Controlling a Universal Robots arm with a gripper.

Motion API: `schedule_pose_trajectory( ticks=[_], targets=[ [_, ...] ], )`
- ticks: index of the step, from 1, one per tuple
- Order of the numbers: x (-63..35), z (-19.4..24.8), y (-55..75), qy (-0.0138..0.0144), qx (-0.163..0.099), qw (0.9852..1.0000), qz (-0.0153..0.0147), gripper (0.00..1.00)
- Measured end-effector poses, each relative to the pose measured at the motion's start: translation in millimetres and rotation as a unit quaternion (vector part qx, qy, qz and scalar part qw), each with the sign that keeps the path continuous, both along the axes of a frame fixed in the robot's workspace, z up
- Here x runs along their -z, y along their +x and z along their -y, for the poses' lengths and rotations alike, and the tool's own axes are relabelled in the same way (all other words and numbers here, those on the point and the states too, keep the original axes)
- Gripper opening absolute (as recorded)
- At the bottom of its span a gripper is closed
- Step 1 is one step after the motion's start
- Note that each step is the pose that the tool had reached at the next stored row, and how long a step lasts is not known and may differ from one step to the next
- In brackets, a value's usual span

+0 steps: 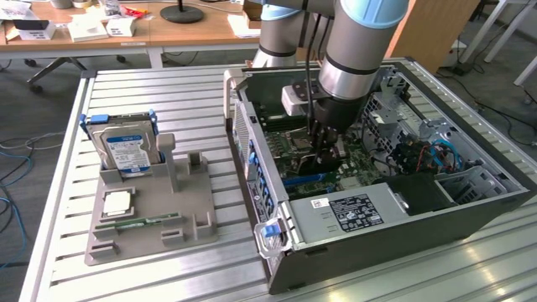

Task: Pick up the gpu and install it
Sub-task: 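Insert the gpu into the slot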

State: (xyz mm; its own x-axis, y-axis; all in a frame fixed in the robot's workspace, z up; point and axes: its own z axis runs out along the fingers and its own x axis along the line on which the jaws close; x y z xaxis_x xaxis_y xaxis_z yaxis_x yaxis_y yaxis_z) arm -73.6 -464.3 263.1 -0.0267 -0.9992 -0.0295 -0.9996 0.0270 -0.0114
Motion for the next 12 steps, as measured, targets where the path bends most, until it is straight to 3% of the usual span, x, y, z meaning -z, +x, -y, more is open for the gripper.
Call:
schedule_pose_trajectory(
  ticks=[12],
  targets=[
    [0.0, 0.0, -0.6, 0.0000, 0.000, 1.0000, 0.0000, 0.26]
  ],
)
